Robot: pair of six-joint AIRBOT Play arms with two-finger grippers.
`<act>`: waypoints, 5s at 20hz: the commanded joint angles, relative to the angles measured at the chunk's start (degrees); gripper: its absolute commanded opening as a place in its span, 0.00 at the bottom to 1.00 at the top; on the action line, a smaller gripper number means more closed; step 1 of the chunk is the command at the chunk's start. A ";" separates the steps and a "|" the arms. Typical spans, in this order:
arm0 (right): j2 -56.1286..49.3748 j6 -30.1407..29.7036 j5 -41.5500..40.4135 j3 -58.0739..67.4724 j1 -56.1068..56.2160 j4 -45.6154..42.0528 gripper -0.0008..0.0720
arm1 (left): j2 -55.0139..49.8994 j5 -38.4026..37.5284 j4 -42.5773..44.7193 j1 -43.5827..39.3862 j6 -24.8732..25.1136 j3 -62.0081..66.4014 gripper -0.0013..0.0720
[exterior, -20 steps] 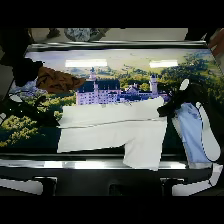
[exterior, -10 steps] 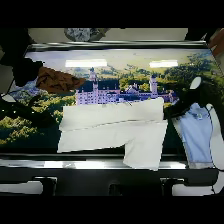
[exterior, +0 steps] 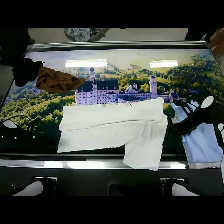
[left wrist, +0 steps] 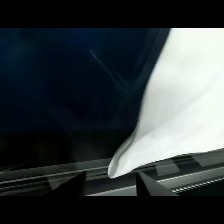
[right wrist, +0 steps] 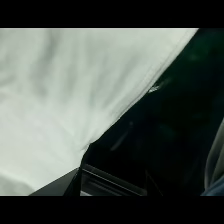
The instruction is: Fold the shirts.
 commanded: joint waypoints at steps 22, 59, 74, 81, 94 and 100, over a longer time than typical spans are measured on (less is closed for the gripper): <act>8.07 -5.05 -6.58 -21.29 -0.35 8.35 0.77 | 1.22 10.38 -4.07 0.13 1.97 -7.82 0.05; -19.21 2.21 -32.28 16.09 5.62 24.68 0.06 | -34.05 6.34 -10.47 -9.35 -7.26 47.69 0.05; -21.05 0.48 -16.37 15.69 1.86 19.65 1.00 | -16.22 0.13 -9.49 -6.99 -9.31 52.74 0.75; -24.52 5.90 -14.38 15.72 1.86 27.65 0.14 | -10.45 0.96 -9.46 -18.01 -8.04 52.41 0.75; 6.69 4.61 0.70 15.72 1.86 31.28 0.06 | -31.30 31.15 -31.69 -54.29 -9.53 42.84 0.05; 17.07 8.74 5.31 15.72 1.86 30.91 0.06 | -43.50 32.13 -43.56 -63.80 -9.35 53.48 0.05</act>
